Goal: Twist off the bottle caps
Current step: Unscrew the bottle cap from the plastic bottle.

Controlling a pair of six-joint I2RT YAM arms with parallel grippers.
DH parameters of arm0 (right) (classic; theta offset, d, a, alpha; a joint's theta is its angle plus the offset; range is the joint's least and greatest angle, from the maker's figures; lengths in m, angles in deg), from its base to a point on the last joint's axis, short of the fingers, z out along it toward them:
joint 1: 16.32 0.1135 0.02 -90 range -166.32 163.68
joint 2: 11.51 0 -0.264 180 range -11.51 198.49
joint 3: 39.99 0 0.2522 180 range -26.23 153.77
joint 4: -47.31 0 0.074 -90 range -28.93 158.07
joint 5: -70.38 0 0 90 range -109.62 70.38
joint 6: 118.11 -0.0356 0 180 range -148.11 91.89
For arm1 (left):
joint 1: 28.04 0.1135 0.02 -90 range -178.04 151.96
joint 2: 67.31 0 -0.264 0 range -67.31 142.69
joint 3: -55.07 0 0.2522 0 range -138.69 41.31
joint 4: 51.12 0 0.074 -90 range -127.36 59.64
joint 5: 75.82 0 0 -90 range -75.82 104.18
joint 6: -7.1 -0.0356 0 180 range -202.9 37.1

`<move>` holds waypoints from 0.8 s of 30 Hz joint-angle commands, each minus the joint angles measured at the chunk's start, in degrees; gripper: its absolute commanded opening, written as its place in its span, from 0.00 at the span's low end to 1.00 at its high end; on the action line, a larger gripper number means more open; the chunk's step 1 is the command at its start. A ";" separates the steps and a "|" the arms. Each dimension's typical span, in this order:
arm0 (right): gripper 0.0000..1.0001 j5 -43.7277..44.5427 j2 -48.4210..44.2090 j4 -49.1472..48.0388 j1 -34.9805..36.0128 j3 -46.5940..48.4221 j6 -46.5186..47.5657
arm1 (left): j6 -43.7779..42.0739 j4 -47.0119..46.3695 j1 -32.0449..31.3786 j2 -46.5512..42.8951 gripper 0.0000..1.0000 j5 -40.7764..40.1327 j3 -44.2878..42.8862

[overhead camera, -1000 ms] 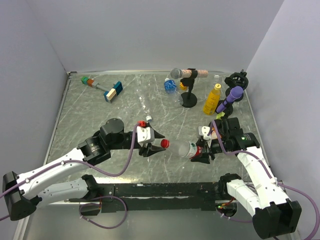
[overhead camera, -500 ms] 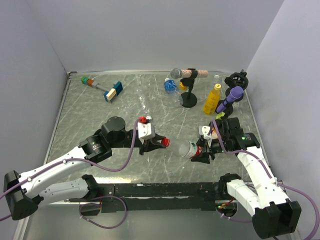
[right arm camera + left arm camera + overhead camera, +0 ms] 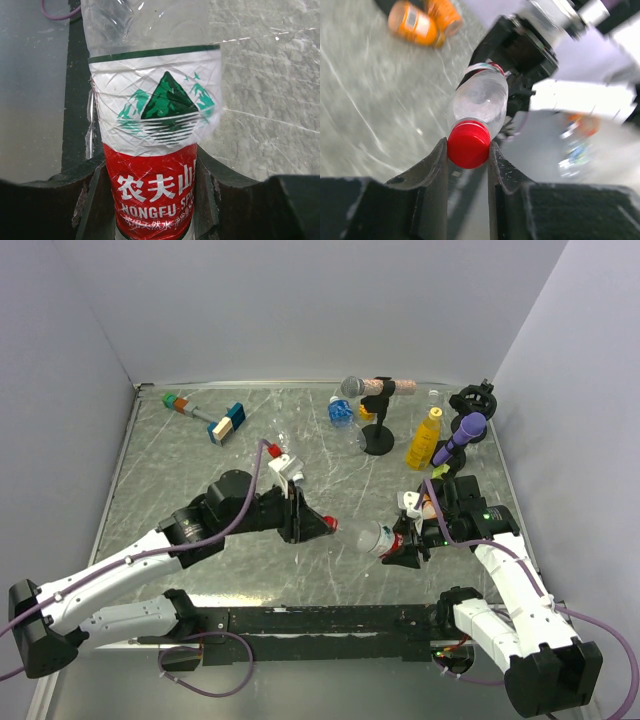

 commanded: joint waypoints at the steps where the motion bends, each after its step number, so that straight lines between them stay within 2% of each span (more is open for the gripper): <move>1: 0.36 -1.52 0.05 -1.80 0.06 0.04 2.39 | 25.17 7.33 -0.08 1.55 0.01 -5.24 -5.43; 4: 0.36 -1.52 0.05 -1.71 0.06 0.04 2.40 | 26.60 9.98 -0.51 4.37 0.01 -3.84 -8.34; 11: 0.36 -1.08 -0.47 -2.33 -0.03 -0.22 1.87 | 23.70 12.18 -0.60 4.46 0.02 -7.00 -10.80; 13: 0.36 -1.00 -0.13 -2.24 0.06 -0.22 1.95 | 22.91 12.27 -0.60 3.41 0.15 -7.61 -10.28; 14: 0.36 -0.91 -0.04 -2.15 -0.12 -0.22 2.04 | 22.56 12.18 -0.52 2.88 0.25 -7.88 -9.93; 15: 0.36 -0.91 0.05 -2.07 0.06 -0.14 2.13 | 22.04 11.66 -0.51 2.18 0.37 -7.79 -9.23; 18: 0.36 -0.82 0.14 -2.24 -0.03 -0.22 1.96 | 18.53 9.64 -0.51 -0.63 0.83 -6.65 -7.12; 19: 0.36 -0.82 0.14 -2.24 -0.03 -0.14 1.96 | 16.86 8.85 -0.51 -2.03 0.93 -6.65 -6.24; 20: 0.36 -0.91 0.14 -2.07 -0.03 -0.22 2.13 | 14.76 7.97 -0.51 -3.35 0.99 -6.56 -5.36; 24: 0.36 -1.08 -0.04 -1.89 -0.12 -0.22 2.57 | 1.24 5.86 -0.43 -10.11 0.97 -6.83 -1.85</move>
